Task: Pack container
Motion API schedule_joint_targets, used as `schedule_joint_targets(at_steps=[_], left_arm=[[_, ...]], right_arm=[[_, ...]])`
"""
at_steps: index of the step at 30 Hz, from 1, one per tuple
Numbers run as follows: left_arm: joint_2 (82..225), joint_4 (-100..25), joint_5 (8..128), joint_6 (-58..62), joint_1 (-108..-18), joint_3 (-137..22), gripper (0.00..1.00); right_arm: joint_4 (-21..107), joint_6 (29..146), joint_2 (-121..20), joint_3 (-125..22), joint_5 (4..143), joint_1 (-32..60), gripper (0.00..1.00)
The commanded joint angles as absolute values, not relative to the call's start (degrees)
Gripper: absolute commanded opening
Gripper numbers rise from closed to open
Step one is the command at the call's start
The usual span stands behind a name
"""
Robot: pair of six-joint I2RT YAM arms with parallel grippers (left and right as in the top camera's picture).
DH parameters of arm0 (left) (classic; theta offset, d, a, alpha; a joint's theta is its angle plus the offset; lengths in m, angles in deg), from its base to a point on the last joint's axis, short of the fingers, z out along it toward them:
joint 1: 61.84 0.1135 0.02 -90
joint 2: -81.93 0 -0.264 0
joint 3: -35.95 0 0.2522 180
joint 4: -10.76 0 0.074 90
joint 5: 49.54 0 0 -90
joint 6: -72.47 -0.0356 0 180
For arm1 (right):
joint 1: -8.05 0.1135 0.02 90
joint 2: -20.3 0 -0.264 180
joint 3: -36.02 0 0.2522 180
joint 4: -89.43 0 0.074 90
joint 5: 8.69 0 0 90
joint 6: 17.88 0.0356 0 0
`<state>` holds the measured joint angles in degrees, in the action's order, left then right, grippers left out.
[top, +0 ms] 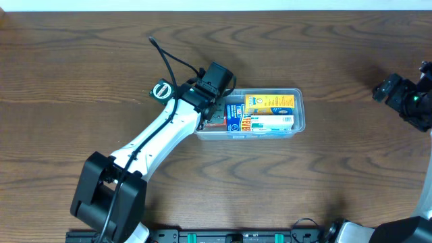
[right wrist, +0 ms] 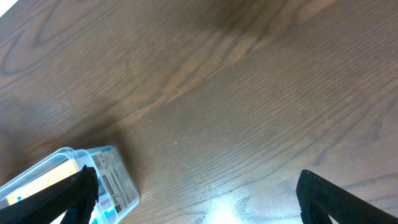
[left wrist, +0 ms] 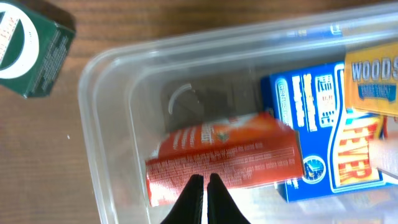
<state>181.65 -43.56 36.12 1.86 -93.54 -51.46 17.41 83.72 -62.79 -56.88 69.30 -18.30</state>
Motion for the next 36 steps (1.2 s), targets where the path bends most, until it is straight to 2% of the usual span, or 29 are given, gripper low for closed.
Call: schedule_joint_targets(at_steps=[1, 9, 36], left_arm=[[180.43, -45.26, 40.16, 1.08, -93.3, -52.86, 0.06], [180.41, -47.12, 47.14, 0.03, -93.3, -52.86, 0.06], [185.68, -46.66, 44.89, -5.06, -93.26, -52.62, 0.06]], right_arm=[[17.39, 84.31, -62.88, -57.66, 69.06, -18.56, 0.99], [17.39, 84.31, -62.88, -57.66, 69.06, -18.56, 0.99], [17.39, 84.31, -62.88, -57.66, 69.04, -18.56, 0.99]])
